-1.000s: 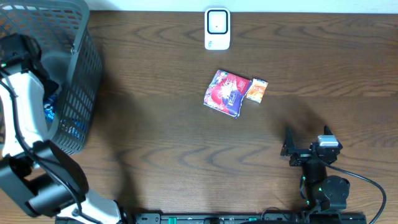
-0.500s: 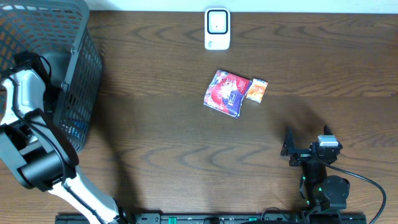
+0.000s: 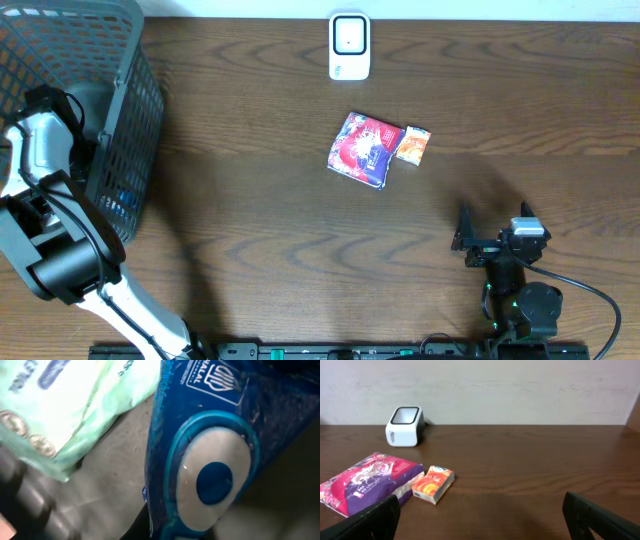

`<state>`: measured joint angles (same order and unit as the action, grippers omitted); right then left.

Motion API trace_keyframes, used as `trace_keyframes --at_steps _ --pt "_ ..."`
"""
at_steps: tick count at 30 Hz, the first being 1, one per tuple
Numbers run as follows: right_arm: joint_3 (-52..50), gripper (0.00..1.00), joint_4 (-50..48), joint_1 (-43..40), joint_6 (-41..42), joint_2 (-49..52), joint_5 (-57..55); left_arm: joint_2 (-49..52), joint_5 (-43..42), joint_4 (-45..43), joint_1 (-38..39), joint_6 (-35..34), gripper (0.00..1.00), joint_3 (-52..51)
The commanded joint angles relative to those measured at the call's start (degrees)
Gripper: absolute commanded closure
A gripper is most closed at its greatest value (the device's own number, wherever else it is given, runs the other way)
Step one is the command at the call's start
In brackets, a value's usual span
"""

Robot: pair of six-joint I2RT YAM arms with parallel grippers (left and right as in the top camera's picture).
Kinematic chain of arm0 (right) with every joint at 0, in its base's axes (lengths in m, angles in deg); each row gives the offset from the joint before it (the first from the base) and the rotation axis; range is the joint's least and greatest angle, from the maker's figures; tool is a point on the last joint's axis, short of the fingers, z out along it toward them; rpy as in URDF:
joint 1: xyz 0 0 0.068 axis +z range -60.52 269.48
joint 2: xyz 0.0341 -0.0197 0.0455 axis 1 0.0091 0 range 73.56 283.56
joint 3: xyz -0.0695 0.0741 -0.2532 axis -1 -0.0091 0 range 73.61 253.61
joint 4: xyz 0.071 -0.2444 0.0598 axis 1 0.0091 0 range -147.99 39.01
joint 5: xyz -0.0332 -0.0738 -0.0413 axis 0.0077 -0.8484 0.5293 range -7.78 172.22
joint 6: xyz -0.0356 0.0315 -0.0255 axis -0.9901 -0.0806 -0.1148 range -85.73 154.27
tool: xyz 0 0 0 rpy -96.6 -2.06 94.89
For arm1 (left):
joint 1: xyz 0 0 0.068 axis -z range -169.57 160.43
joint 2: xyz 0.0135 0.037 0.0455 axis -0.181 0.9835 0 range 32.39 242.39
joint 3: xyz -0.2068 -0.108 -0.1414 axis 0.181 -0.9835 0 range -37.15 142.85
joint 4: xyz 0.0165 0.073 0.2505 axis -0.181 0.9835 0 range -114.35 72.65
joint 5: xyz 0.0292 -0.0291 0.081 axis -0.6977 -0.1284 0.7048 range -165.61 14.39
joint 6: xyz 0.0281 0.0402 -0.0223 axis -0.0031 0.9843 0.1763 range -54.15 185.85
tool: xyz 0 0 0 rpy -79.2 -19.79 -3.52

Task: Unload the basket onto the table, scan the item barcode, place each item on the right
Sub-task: 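Reach into the basket and grasp the blue Oreo pack with the left gripper, then carry the Oreo pack to the scanner with the left gripper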

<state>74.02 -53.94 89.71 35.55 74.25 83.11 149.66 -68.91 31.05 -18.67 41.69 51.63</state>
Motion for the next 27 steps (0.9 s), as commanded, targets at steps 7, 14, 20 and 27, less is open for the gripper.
trace_keyframes --at_steps 7,14,20,27 --pt "-0.11 0.01 0.24 0.2 0.83 -0.35 0.5 -22.29 -0.31 -0.74 -0.09 -0.11 0.93 5.4" --pt "-0.11 0.01 0.22 0.2 0.83 -0.35 0.5 -43.28 -8.17 -6.4 0.17 -0.13 0.93 5.38" --pt "-0.11 0.01 0.22 0.2 0.83 -0.35 0.5 -54.99 -26.32 -11.37 5.16 -1.44 0.93 5.38" --pt "-0.11 0.01 0.22 0.2 0.81 -0.35 0.5 -55.19 -28.13 -11.37 20.85 2.86 0.93 4.28"
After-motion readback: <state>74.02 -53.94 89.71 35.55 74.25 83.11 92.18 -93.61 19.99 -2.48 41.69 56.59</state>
